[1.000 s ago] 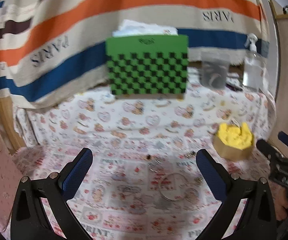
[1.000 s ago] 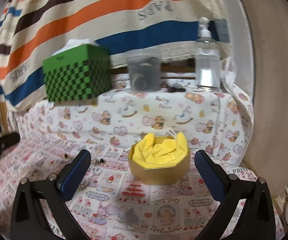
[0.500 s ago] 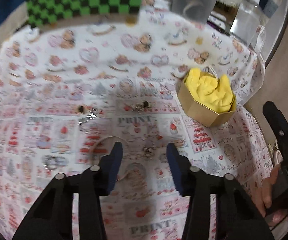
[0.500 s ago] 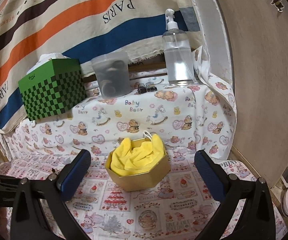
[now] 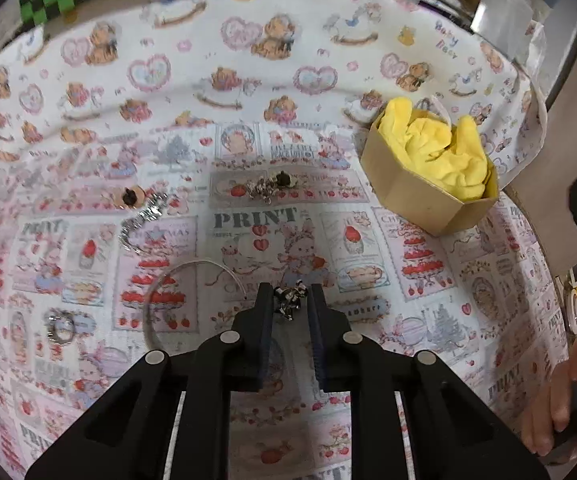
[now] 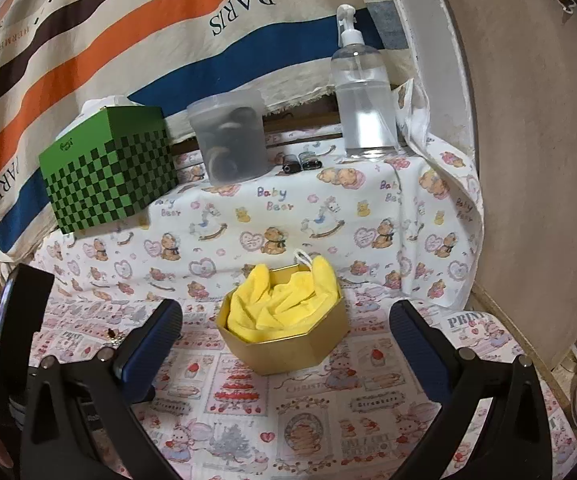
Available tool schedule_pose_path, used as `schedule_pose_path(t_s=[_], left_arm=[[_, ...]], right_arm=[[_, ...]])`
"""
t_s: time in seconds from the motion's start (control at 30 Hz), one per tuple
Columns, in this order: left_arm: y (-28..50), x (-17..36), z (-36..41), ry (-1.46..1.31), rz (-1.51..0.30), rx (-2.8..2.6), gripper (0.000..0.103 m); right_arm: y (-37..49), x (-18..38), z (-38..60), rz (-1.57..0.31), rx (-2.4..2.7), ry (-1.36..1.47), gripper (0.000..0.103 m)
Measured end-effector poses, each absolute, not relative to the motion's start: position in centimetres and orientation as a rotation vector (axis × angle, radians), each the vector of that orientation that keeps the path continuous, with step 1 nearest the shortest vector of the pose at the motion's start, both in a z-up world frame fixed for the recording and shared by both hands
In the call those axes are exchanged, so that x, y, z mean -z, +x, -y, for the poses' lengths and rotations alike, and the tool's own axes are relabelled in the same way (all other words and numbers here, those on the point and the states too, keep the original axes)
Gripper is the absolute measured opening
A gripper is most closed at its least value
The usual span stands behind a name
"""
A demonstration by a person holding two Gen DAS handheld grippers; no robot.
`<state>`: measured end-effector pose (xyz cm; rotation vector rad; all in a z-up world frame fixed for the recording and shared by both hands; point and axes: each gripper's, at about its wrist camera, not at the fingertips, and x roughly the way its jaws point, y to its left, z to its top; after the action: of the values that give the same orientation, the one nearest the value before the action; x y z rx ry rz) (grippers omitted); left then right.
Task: Organize jewelry
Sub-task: 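Lower the left gripper onto a small dark earring and close it, then carry the earring in the left gripper over the yellow-lined box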
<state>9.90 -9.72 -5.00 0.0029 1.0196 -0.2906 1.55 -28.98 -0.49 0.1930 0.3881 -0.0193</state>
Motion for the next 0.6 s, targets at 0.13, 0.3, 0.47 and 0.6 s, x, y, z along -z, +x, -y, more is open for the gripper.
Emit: schedule_pose_path(t_s=[0.13,0.3,0.47,0.6], left_arm=[[8.6,2.5,8.1,-0.029,-0.931,0.283,0.016],[7.6,-0.7,4.2,-0.029,-0.768,0.167,0.016],[8.3,-1.8,-1.1,-0.126,-0.736,0.082,0.016],[9.1,-1.0,-2.9,-0.176,-0.761,0.057,0.016]], right_arm=[[1.6,0.6,29.0,-0.393,0.016,0.192,0.103],[1.7,0.5,29.0,-0.402,0.001,0.185,0.103],[2.2,0.4,28.2,-0.453,-0.136,0.17,0.103],[3.0,-0.4,27.3,-0.501,-0.232,0.192,0.103]])
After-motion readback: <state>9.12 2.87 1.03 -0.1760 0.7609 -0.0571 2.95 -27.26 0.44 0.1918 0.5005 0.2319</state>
